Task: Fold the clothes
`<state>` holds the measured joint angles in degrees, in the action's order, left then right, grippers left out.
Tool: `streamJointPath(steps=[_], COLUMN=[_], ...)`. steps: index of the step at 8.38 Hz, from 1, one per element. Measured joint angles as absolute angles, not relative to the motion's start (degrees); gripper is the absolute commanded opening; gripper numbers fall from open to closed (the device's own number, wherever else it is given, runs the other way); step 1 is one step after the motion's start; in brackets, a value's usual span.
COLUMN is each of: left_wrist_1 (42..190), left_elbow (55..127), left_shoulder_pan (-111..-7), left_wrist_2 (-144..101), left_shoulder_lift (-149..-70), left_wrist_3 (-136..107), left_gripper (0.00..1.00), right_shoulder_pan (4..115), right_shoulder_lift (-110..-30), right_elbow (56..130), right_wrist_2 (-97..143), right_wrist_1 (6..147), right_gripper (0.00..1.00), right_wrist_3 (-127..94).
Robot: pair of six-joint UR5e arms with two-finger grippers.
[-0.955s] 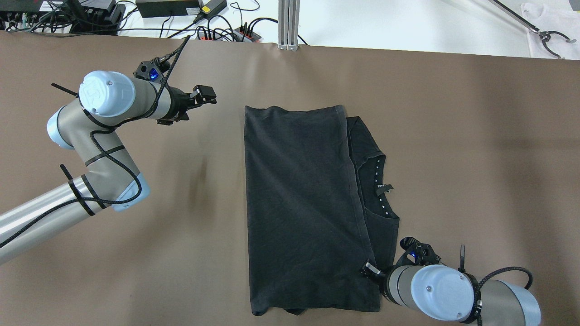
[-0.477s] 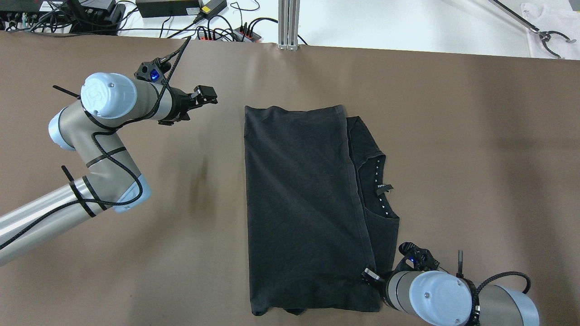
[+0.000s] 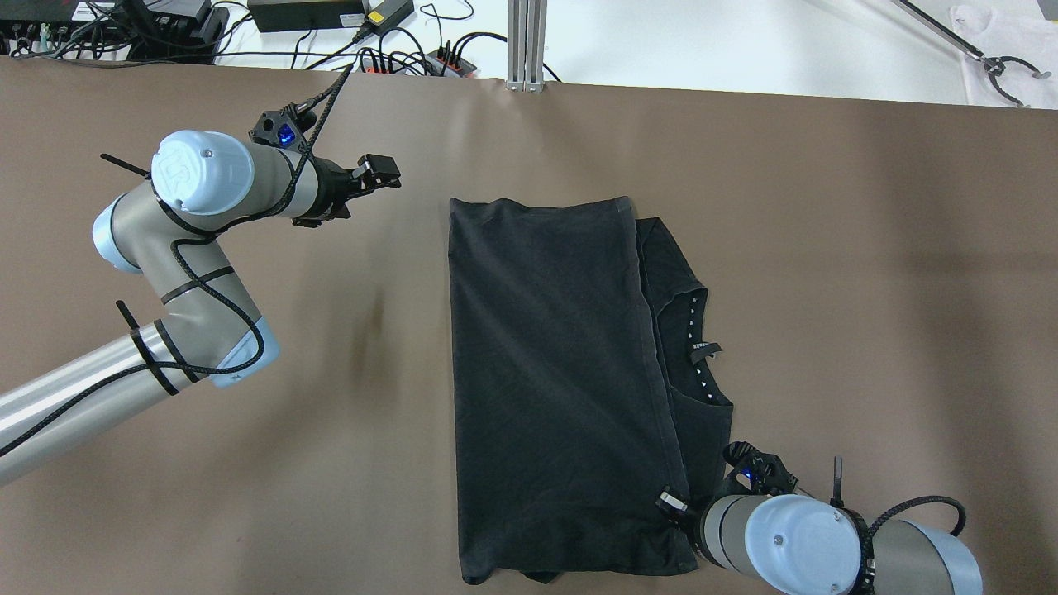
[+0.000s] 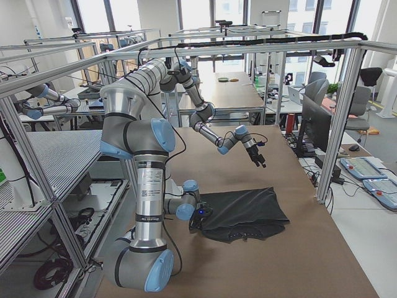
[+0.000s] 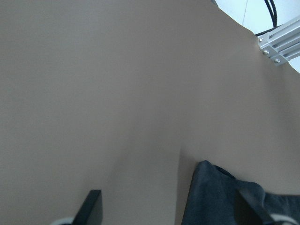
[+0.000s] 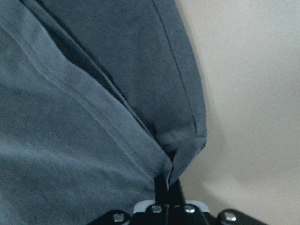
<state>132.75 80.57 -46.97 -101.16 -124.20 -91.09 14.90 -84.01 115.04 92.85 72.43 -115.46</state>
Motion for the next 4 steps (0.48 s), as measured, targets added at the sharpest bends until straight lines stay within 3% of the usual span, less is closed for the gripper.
streamJointPath(steps=[4], left_wrist_1=[132.7], left_elbow=[82.9], left_shoulder_pan=[-45.9], left_wrist_2=[-101.1], left_shoulder_lift=[-123.2], left_wrist_3=[-93.4], left_gripper=[1.0], right_shoulder_pan=[13.3], right_shoulder_lift=[-83.5], right_elbow=[118.3], right_wrist_2=[93.4], right_wrist_1=[74.8], right_gripper=[0.0], right_wrist_3=[-115.5])
